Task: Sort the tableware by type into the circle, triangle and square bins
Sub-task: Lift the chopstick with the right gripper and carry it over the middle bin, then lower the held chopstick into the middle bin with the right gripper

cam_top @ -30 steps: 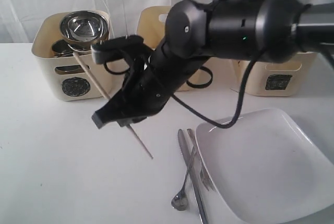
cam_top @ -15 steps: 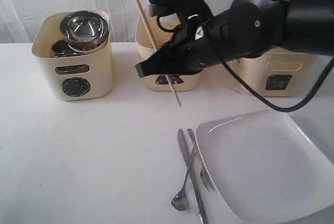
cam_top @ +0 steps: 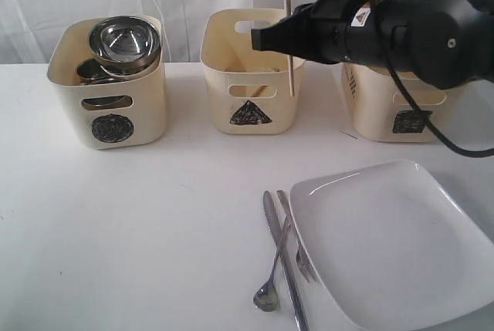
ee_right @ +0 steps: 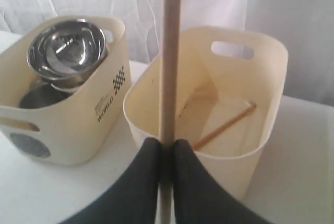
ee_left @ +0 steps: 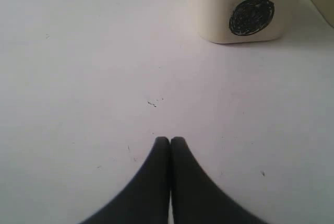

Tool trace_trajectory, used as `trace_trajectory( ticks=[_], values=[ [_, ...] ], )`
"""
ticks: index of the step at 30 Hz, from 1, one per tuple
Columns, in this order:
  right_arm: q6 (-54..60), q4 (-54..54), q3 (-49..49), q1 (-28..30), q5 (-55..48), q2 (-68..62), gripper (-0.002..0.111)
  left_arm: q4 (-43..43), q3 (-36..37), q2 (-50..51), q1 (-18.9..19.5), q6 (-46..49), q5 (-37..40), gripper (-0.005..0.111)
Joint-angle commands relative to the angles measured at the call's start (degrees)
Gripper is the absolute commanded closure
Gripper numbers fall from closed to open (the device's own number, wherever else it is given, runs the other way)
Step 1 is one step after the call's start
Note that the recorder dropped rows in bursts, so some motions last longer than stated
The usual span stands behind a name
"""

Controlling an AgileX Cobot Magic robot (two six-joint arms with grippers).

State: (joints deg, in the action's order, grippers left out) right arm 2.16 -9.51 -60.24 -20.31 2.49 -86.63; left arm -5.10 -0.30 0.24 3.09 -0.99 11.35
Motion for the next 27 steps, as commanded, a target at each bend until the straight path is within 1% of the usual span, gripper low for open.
trace_trajectory(
  ticks=[1, 8, 14, 23, 27],
  values=[
    [-0.1, 0.4, 0.3, 0.4, 6.0, 0.6, 0.108, -0.3, 0.3, -0.2, 0.2, -0.2, -0.2, 0.107],
    [2.4, 0.4, 0.1, 0.4, 16.1, -1.9, 0.108, -0.3, 0.3, -0.2, 0.2, -0.2, -0.2, 0.107],
    [5.8, 0.4, -2.6, 0.6, 16.1, -6.7, 0.108, -0.3, 0.3, -0.2, 0.2, -0.2, -0.2, 0.107],
    [5.1, 0.1, -6.4, 6.1, 15.2, -11.0, 0.108, -0.3, 0.3, -0.2, 0.2, -0.2, -0.2, 0.107],
    [5.1, 0.1, -9.1, 6.7, 13.9, -12.6, 0.108, -0.3, 0.3, -0.2, 0.2, -0.2, -0.2, 0.107]
  ],
)
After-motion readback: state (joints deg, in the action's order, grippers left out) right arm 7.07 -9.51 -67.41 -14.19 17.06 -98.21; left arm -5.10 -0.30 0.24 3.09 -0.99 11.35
